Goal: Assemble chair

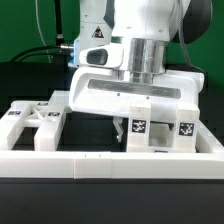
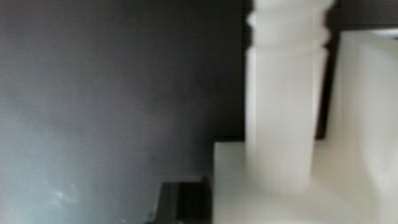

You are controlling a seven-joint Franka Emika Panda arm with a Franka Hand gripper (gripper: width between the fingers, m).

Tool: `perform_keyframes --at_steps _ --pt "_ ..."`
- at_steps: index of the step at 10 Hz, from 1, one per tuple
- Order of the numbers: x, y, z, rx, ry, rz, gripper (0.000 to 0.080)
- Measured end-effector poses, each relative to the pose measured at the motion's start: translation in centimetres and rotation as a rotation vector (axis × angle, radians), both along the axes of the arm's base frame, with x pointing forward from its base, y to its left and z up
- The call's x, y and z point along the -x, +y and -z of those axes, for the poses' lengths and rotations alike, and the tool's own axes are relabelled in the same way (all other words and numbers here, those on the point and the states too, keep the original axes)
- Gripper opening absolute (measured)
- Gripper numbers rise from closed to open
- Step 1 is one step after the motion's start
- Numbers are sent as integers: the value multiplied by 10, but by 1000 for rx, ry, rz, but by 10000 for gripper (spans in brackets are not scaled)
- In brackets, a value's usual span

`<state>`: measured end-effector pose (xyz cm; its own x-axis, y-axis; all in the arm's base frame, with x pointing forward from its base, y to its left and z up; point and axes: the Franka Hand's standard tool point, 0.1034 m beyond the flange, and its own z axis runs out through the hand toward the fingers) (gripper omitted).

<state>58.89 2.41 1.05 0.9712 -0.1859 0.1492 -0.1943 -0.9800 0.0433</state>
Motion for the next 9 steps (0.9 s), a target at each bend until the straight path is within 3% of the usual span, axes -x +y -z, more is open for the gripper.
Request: perform_keyframes --at_steps 1,4,6,7,9 --pt "-2 0 -4 -2 -5 -1 37" --pt "-2 -3 -12 -1 -4 -16 34" --pt "-5 -21 -41 -3 19 -76 34" --pt "-6 -30 -45 -3 23 -79 34" --pt "-4 -31 -43 -10 76 -76 34"
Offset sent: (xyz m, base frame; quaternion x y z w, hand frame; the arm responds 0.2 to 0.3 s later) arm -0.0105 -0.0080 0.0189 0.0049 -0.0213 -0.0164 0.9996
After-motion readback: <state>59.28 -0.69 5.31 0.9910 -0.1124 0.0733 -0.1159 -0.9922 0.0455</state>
